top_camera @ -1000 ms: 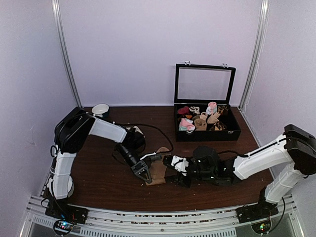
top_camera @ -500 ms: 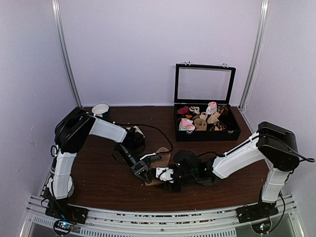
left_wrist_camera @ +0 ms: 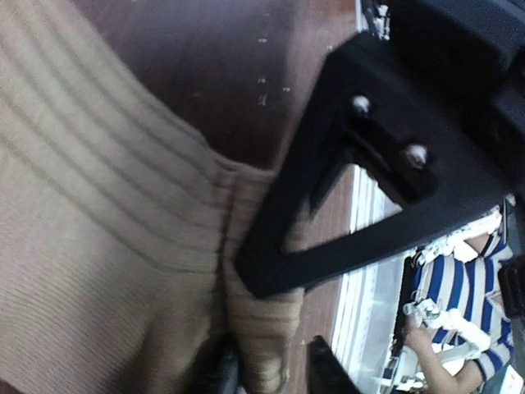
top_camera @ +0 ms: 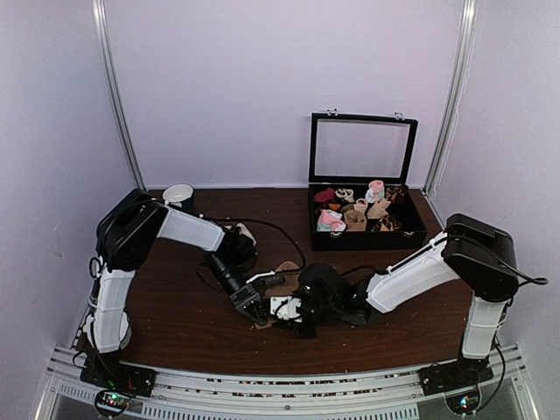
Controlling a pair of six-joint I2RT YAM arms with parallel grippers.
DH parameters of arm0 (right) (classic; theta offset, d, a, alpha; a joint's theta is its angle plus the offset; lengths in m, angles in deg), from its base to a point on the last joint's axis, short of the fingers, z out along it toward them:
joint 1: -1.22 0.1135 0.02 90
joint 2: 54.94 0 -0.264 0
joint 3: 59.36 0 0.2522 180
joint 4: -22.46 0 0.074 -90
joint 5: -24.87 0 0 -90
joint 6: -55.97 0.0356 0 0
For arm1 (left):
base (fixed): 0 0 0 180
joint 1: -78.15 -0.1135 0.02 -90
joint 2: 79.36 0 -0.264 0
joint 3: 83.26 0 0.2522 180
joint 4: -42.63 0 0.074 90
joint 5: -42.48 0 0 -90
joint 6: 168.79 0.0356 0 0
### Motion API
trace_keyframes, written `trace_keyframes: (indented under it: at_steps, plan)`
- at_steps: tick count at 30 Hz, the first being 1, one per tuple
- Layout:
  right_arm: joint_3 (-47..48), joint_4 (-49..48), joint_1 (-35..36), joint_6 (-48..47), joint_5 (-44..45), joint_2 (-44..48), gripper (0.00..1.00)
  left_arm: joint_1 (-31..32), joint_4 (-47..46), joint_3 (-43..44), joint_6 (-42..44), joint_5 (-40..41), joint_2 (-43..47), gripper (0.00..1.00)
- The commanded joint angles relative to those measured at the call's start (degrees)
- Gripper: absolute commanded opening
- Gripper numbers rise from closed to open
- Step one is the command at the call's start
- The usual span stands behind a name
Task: Roll the socks
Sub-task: Roll the sock at the center of the board.
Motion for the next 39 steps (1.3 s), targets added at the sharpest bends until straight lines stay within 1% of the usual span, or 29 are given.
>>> trace_keyframes:
  at_steps: [1,3,5,9,12,14,17,25,28,31,39]
  plan:
    - [-0.64,8.02,-0.71,1.08,-2.46,-1.45,0.04,-2.05,-3.01,-2.26,1.63,9.66,3.64,0.41]
    - [-0.78,9.28,-1.40,2.46,-3.92,-1.09,0.00,-3.53,-8.87,-5.54,0.44,10.89,8.89,0.46]
    - [-0.73,10.01,-2.14,3.98,-6.30,-1.01,0.00,-4.74,-14.33,-8.85,-0.17,12.17,14.77,0.55]
    - [-0.27,11.15,-3.43,6.86,-10.47,-1.73,0.00,-5.11,-23.41,-15.32,0.74,14.87,23.69,0.56]
    - [2.20,14.70,-4.88,8.58,-14.85,-3.59,0.00,-5.16,-26.94,-18.45,1.37,13.61,27.50,0.56]
    - [4.47,17.42,-6.09,10.23,-17.77,-5.27,0.00,-4.81,-28.30,-20.10,1.89,12.58,28.17,0.55]
    - [7.51,21.26,-8.14,13.59,-19.67,-7.62,0.00,-3.70,-30.22,-22.48,3.50,12.97,28.68,0.51]
    - [11.14,25.68,-13.06,21.78,-24.41,-12.54,0.00,0.79,-40.78,-30.61,5.18,19.99,32.81,0.44]
    - [11.77,26.16,-14.40,23.53,-25.22,-13.29,0.00,3.42,-42.80,-30.32,5.99,23.56,31.99,0.41]
    - [12.46,26.74,-15.62,25.30,-26.24,-14.38,0.00,5.39,-44.38,-29.68,7.46,26.35,30.75,0.41]
    - [13.17,28.86,-16.00,25.73,-27.30,-15.53,0.00,7.42,-43.92,-25.57,8.24,30.67,25.77,0.41]
